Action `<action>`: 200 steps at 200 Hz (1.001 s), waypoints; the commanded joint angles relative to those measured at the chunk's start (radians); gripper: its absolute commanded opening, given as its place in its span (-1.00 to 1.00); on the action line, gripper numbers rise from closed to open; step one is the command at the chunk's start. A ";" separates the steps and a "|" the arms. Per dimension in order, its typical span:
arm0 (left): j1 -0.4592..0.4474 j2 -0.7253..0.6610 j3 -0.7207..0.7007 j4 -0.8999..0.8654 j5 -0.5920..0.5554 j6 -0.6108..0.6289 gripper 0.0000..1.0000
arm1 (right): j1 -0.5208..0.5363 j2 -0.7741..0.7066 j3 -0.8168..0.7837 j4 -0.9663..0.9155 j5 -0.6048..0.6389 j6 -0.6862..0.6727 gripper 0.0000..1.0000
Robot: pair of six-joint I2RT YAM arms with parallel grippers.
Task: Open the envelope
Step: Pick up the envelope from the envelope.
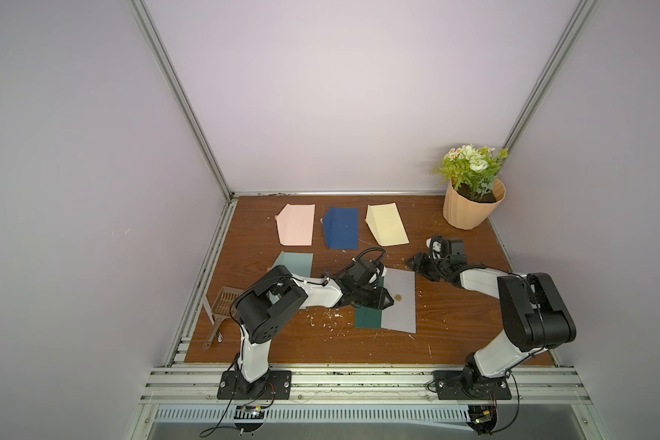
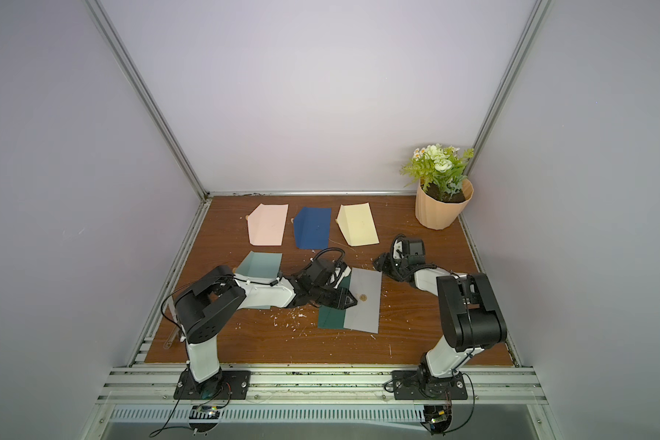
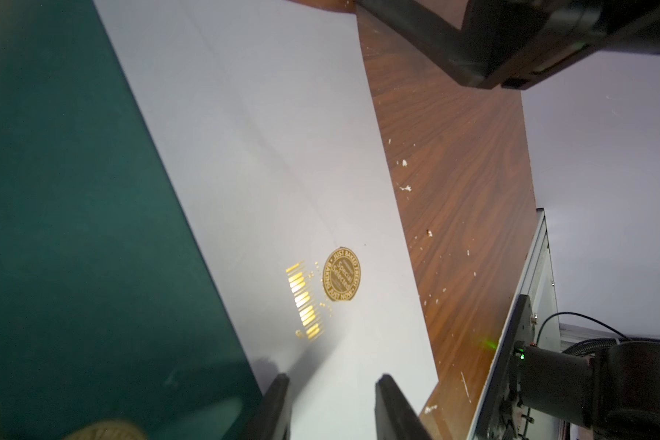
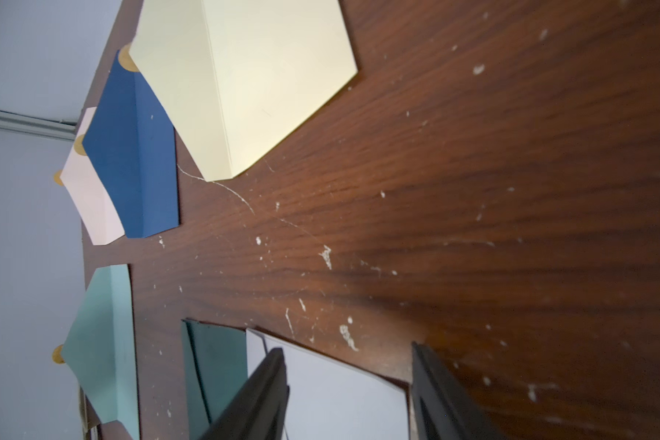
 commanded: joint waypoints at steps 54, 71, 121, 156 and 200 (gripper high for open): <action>-0.008 0.070 0.000 -0.121 -0.055 0.002 -0.20 | -0.007 0.014 -0.070 0.012 -0.059 -0.006 0.12; -0.004 0.069 0.002 -0.132 -0.055 0.004 -0.20 | -0.014 -0.002 -0.080 0.023 -0.043 -0.008 0.12; 0.041 0.079 0.005 -0.170 -0.034 0.027 -0.18 | -0.028 -0.005 -0.049 -0.044 -0.068 -0.026 0.12; 0.080 0.074 0.024 -0.236 -0.042 0.082 -0.17 | -0.028 -0.044 -0.109 -0.035 -0.067 -0.013 0.12; 0.098 0.091 0.074 -0.302 -0.065 0.129 -0.17 | -0.028 -0.079 -0.148 -0.028 -0.084 0.006 0.12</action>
